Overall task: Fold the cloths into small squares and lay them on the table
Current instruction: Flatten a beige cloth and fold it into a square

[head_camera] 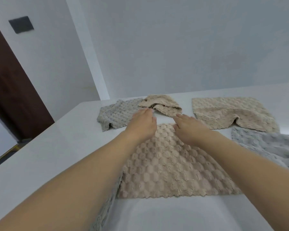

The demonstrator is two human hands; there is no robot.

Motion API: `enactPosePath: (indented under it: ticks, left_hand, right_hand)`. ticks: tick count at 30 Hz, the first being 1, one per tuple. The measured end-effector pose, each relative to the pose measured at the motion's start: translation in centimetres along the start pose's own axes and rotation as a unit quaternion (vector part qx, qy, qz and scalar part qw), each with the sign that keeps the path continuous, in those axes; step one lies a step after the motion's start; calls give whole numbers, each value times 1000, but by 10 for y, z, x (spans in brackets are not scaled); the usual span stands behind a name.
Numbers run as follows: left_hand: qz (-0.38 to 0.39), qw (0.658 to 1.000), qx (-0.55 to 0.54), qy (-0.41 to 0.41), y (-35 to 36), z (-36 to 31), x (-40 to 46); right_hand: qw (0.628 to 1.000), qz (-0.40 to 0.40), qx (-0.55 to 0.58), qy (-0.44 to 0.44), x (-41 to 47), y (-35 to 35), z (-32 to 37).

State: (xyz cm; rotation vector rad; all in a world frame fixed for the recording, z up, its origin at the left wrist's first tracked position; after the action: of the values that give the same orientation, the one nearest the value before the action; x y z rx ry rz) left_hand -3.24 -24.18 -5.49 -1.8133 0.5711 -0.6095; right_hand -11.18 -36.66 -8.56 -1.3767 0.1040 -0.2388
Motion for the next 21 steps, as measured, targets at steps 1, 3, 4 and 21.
enactPosePath:
  ticks: [1,3,4,21]
  left_hand:
    - [6,1000,-17,-6,10,1,9]
    - [24,999,-25,-5,41,3,17]
    - [38,999,-5,-5,60,6,18]
    - [95,987,96,-86,56,22,-3]
  right_hand:
    - [1000,7,5,6,9,7,-3]
    - [999,26,7,19,20,28,-11]
    - [999,31,3,26,23,40,-16]
    - [997,5,4,71,-5,25,-42]
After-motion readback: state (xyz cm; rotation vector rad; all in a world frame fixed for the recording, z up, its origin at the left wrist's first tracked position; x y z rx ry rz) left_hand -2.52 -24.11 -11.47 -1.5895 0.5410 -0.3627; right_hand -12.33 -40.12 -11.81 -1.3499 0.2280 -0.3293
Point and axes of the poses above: each hand's wrist, its own x-axis towards the middle knuckle, its own y-axis out of the palm, z = x × y, the point moved 6 cm from there along x, towards the middle knuckle, and after that the axes turned 3 degrees about -y, right-handed, at the moved point
